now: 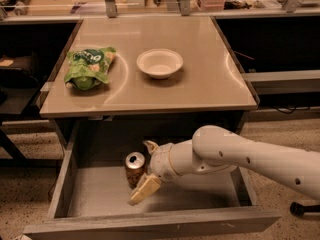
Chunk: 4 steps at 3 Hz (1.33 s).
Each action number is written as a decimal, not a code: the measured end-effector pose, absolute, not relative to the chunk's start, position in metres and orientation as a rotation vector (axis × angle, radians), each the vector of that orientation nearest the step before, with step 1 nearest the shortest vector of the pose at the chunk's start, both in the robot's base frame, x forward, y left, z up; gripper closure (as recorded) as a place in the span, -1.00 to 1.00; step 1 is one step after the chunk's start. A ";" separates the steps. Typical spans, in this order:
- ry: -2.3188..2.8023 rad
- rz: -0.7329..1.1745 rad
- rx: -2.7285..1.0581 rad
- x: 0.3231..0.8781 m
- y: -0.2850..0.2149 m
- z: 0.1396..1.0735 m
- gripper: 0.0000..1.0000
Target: Pick orange can from top drawer and place on counter
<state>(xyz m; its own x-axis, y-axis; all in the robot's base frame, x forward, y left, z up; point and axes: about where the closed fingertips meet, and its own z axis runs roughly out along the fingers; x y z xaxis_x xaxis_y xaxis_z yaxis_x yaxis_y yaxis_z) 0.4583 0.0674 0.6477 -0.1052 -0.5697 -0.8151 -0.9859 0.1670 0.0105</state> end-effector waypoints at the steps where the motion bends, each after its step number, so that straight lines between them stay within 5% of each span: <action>1: 1.764 0.781 -1.481 0.459 0.076 0.642 -1.00; 3: 1.764 0.781 -1.481 0.459 0.076 0.642 -0.65; 4: 1.764 0.781 -1.481 0.459 0.076 0.642 -0.18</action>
Offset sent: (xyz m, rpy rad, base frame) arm 0.0008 0.0076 -0.0052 0.0025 0.0018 0.0006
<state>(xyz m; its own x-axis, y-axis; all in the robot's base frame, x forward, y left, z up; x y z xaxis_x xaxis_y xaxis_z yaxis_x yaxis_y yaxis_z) 0.4592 0.0759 0.6420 -0.1063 -0.5675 -0.8165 -0.9860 0.1662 0.0129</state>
